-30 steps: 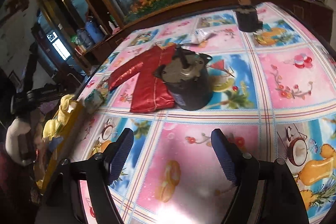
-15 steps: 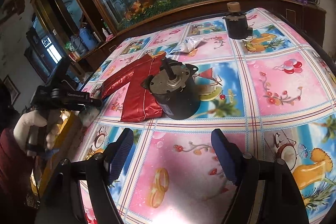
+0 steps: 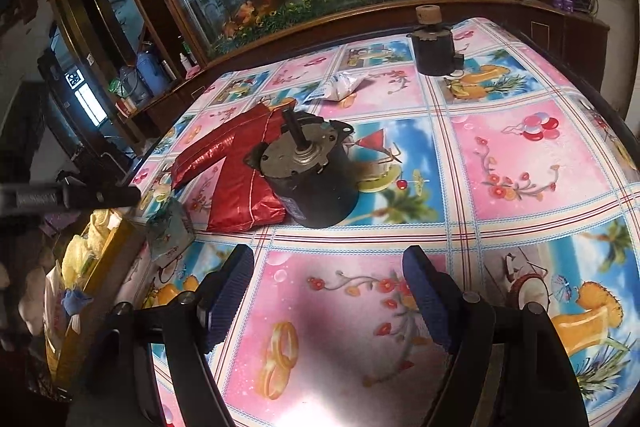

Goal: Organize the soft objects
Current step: 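Grasp the teal cartoon packet with the left tool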

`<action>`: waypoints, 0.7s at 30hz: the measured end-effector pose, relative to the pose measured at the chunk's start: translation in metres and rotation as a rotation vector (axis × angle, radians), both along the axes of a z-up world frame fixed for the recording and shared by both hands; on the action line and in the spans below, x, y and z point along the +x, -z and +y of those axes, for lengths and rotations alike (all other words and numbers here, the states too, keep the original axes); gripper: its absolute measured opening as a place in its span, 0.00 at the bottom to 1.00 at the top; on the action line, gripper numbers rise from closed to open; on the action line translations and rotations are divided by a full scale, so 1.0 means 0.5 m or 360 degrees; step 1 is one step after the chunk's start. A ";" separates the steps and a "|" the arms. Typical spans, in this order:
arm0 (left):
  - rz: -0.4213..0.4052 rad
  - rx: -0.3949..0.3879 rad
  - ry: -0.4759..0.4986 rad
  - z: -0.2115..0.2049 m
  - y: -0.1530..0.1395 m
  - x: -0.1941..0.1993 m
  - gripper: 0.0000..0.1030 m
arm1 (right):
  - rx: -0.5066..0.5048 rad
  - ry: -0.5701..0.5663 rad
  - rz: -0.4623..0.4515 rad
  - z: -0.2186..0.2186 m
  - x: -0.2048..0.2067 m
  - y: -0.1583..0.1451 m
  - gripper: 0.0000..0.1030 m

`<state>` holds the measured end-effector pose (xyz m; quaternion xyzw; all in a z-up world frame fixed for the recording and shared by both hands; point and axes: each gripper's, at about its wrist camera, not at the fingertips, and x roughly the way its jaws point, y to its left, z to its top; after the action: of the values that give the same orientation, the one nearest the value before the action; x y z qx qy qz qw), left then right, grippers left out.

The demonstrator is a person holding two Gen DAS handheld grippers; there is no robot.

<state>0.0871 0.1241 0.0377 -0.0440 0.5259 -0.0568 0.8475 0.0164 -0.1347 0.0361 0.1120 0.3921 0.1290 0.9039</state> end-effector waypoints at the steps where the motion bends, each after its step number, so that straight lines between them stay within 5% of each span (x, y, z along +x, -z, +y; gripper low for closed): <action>1: 0.0008 -0.0028 -0.0016 0.003 0.015 0.002 0.76 | -0.0001 0.0004 0.0001 -0.001 0.001 0.001 0.77; 5: -0.0046 0.0039 -0.0072 0.024 0.039 0.008 0.76 | -0.0025 0.0014 -0.0005 -0.002 0.002 0.002 0.77; 12: -0.0060 -0.0058 -0.0121 0.060 0.026 0.008 0.76 | -0.0029 0.0001 0.0017 0.003 0.009 0.007 0.77; 18: -0.0104 0.0242 0.0014 -0.034 0.052 -0.009 0.76 | 0.0024 0.0015 -0.0010 -0.009 0.009 0.000 0.77; 20: -0.0119 0.0238 0.0016 -0.042 0.050 -0.019 0.61 | 0.0063 0.0024 -0.0022 -0.023 0.008 -0.007 0.77; 21: -0.0119 0.0240 0.0021 -0.044 0.046 -0.026 0.39 | 0.0076 0.0024 -0.0021 -0.030 0.008 -0.012 0.77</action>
<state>0.0742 0.1023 0.0147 0.0255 0.4968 -0.0242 0.8671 0.0201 -0.1499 0.0421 0.1356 0.3822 0.1323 0.9044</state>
